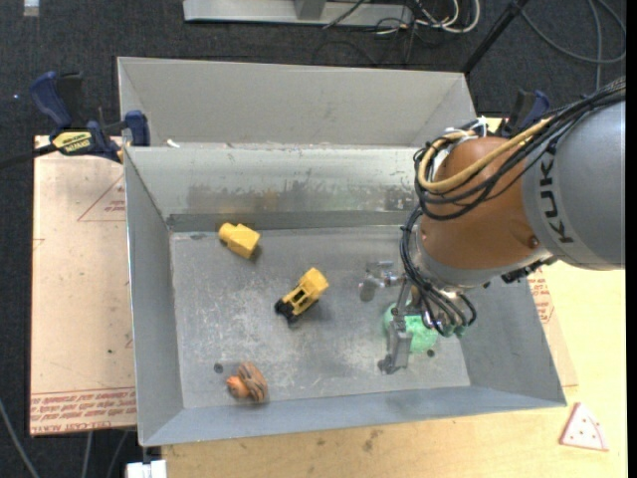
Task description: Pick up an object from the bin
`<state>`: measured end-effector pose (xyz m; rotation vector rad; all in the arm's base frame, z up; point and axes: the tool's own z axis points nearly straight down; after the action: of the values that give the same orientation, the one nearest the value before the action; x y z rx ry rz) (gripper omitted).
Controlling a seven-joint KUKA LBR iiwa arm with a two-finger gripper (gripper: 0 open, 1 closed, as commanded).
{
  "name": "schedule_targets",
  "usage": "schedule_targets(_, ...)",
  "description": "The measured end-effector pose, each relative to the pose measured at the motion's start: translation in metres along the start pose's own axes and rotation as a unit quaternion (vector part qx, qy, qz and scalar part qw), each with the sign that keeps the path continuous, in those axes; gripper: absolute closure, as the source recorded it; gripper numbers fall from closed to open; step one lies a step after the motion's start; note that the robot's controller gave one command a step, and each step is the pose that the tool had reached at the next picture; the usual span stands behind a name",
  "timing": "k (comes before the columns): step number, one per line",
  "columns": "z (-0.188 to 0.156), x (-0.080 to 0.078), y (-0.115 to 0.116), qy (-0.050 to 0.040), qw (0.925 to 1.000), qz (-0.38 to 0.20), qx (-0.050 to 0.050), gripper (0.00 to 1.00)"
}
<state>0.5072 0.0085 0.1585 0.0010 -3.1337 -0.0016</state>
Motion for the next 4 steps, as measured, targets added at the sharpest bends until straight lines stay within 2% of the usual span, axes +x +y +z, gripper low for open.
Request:
schedule_targets(1, -0.004, -0.002, 0.0, -0.0038, 1.0, 0.0, 0.0, 0.0)
schedule_targets(2, 0.034, -0.041, 0.002, -0.0105, 0.9999, 0.008, 0.0, 0.0)
schedule_targets(3, 0.076, -0.042, 0.039, -0.0045, 1.0, 0.005, 0.001, 0.0)
schedule_targets(4, 0.085, -0.061, 0.074, -0.0049, 0.9977, -0.068, 0.0, 0.0)
